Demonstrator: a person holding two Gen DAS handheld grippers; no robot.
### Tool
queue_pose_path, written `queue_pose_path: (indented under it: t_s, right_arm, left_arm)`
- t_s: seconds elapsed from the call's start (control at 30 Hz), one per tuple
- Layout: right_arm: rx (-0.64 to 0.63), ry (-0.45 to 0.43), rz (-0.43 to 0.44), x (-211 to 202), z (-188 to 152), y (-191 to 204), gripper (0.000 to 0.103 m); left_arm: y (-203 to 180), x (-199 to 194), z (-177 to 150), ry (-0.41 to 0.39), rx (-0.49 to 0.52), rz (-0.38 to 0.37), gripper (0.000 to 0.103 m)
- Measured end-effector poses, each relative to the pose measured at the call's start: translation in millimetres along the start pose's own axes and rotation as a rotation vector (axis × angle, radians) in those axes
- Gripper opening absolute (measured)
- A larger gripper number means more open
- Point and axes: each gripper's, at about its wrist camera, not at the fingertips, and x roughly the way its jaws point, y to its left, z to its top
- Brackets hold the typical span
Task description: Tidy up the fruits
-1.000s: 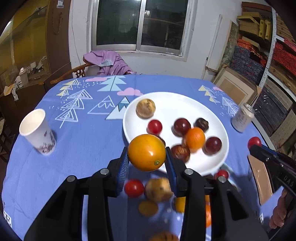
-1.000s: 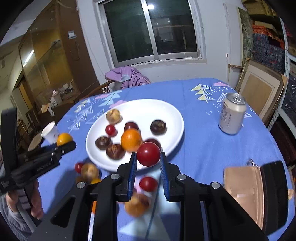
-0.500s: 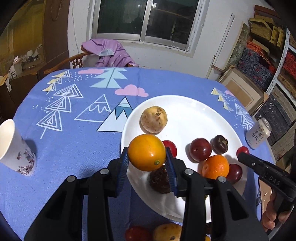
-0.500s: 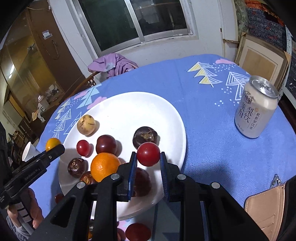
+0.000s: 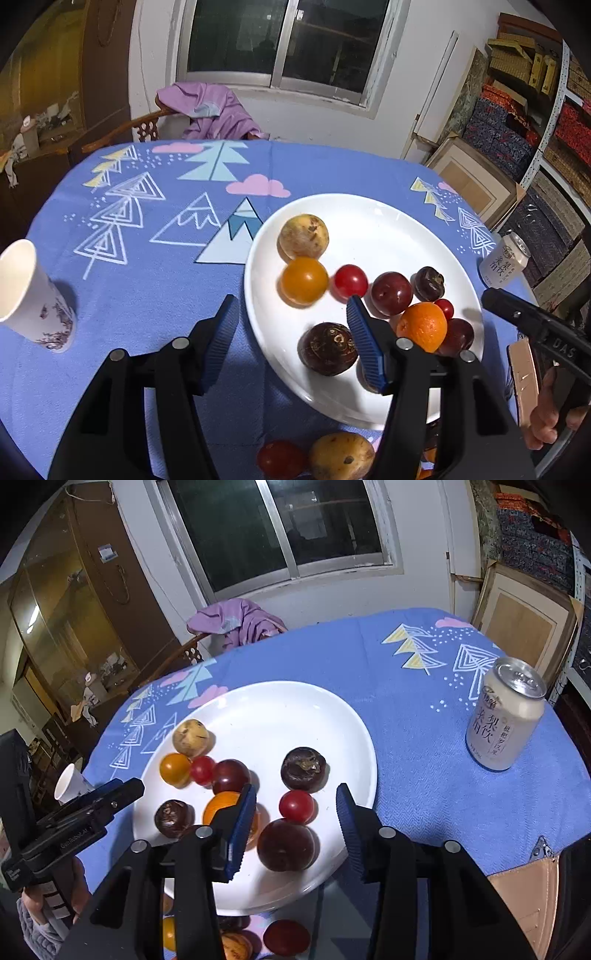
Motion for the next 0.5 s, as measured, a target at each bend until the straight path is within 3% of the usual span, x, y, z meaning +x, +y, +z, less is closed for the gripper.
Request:
queue_pose_path:
  t_s: [0.1,0.2,0.3,0.37,0.5]
  right_arm:
    - [-0.018,-0.043,0.016,-21.4,-1.1,8.8,0.061]
    - [-0.056,-0.077,0.029,-45.6,-9.1,18.6,0.061]
    - [-0.088,-0.120,0.032,-70.8,-24.7,26.1,0.071]
    - [-0.103,-0.138,0.015,-83.0,-36.7,28.7,0.072]
    - [-0.094,-0.138,0.008,-97.1,-67.6,23.7,0.073]
  left_arm:
    - [-4.7,-19.2,-4.8,-0.049,0.020,0.030,0.067]
    - [-10.8,-37.0,-12.4,-0.084,0.058,0.069,0.068]
    - [-15.1,-59.0,-20.8,-0.116,0.094,0.130,0.068]
    - [-13.4,-73.4,-29.1,-0.119,0.073,0.127,0.073]
    - [-4.9,-105.6,-74.1,-0.135,0.044,0.148,0.081]
